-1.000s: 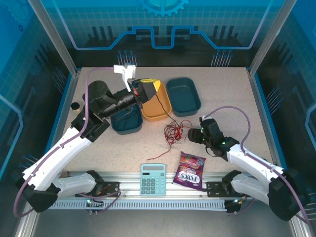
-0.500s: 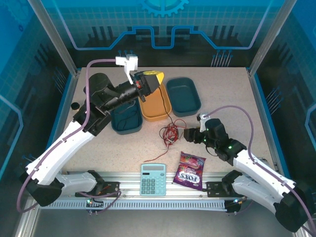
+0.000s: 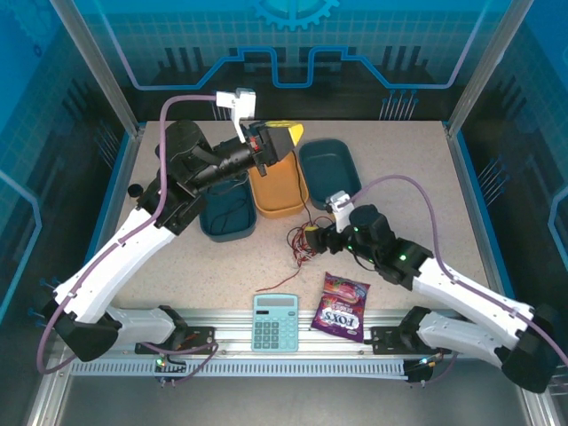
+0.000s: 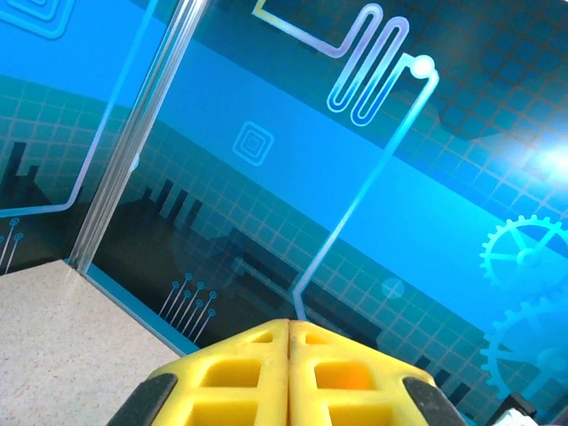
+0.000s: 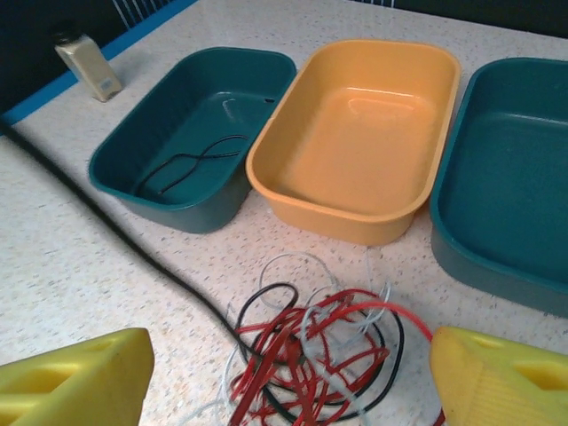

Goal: Untangle the cables

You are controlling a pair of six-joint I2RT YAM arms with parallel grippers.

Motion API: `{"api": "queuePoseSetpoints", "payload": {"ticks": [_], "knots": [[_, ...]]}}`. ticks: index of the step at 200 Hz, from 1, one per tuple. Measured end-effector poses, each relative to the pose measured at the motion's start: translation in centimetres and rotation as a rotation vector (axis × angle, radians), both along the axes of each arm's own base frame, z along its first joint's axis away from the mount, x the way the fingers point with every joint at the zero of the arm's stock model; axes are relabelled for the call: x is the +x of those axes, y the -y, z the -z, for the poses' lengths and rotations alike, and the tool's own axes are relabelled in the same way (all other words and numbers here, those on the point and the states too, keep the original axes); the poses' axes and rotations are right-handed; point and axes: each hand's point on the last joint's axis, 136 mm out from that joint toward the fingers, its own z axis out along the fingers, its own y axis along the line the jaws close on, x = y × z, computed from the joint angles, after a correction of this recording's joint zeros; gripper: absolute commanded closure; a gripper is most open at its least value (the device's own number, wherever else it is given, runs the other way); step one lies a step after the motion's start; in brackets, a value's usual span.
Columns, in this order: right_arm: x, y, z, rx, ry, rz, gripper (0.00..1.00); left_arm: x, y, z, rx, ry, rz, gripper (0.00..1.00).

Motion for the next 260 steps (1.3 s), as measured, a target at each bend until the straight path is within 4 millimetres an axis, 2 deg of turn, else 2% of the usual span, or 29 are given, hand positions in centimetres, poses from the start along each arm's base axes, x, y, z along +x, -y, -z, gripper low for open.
{"api": "queuePoseSetpoints", "payload": {"ticks": [28, 67, 117, 146, 184, 260], "knots": [[1.8, -0.8, 2.1, -0.067, -0.014, 0.029, 0.18, -0.7, -0.2, -1.7, -0.017, 0.032, 0.019, 1.0], [3.3, -0.8, 4.9, -0.141, -0.035, 0.08, 0.18, -1.7, -0.7, -3.8, -0.041, 0.077, 0.034, 1.0], [4.5, 0.4, 6.1, -0.155, -0.05, 0.19, 0.22, -2.6, -1.6, -5.0, -0.053, 0.116, 0.028, 1.0], [4.3, 1.7, 7.8, -0.159, -0.087, 0.239, 0.22, -3.1, -3.1, -6.0, -0.062, 0.155, -0.005, 1.0], [3.5, 4.0, 10.6, -0.181, -0.148, 0.297, 0.22, -3.5, -6.1, -8.0, -0.09, 0.206, -0.084, 1.0], [2.5, 7.1, 13.4, -0.185, -0.221, 0.382, 0.21, -3.2, -10.2, -11.5, -0.127, 0.295, -0.232, 1.0]]}}
